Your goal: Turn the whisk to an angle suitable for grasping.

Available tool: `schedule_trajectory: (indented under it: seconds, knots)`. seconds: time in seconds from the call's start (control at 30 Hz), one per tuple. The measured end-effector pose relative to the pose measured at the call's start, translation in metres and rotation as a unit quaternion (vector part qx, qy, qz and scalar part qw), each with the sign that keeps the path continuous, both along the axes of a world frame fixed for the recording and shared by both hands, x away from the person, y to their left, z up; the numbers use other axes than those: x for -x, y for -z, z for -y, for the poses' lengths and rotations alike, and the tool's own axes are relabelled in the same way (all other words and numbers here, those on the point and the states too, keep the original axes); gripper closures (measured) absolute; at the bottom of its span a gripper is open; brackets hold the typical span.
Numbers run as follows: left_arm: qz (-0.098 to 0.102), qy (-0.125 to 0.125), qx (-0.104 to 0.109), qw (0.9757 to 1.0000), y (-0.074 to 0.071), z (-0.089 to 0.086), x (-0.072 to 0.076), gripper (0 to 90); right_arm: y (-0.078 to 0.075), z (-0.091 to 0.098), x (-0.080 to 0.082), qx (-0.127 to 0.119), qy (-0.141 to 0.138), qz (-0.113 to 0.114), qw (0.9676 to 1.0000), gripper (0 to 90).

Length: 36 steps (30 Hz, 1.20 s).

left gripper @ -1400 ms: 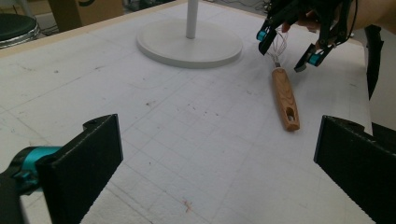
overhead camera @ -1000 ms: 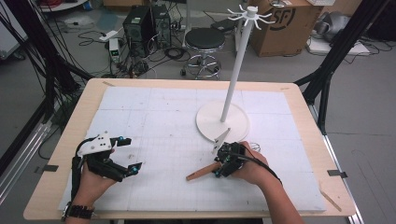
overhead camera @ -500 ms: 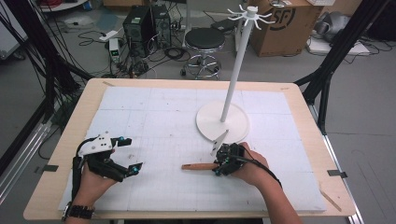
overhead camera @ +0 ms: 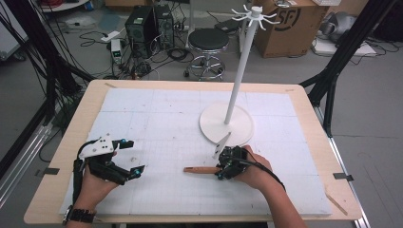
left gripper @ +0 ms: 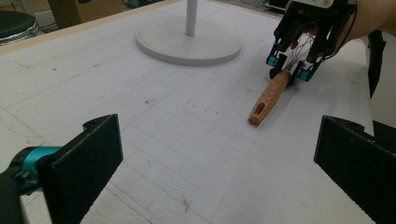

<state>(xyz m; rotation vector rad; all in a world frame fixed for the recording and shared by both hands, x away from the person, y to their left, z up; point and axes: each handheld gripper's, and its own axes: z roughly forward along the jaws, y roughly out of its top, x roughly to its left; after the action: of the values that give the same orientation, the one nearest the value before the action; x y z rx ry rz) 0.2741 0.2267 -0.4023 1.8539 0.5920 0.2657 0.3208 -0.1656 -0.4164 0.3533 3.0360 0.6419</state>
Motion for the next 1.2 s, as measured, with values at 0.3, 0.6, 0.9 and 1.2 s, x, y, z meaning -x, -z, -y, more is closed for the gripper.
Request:
schedule_trajectory:
  seconds: [0.3, 0.6, 0.9, 1.2]
  knots:
    - [0.001, 0.000, 0.001, 1.0000, -0.001, 0.000, 0.000, 1.7, 0.001, -0.024, 0.001, -0.008, -0.020, 0.002, 0.9998, 68.6]
    - [0.001, 0.001, 0.002, 1.0000, -0.001, -0.001, 0.000, 1.7, 0.002, -0.032, -0.002, -0.023, -0.021, -0.014, 0.9994, 60.4]
    - [0.002, 0.000, 0.001, 1.0000, -0.001, -0.001, 0.000, 1.7, 0.003, -0.035, -0.001, -0.017, -0.018, -0.009, 0.9997, 61.0]
    - [0.003, -0.001, 0.001, 1.0000, -0.002, -0.003, 0.000, 1.7, -0.002, -0.038, 0.005, -0.007, -0.021, 0.023, 0.9995, 69.5]
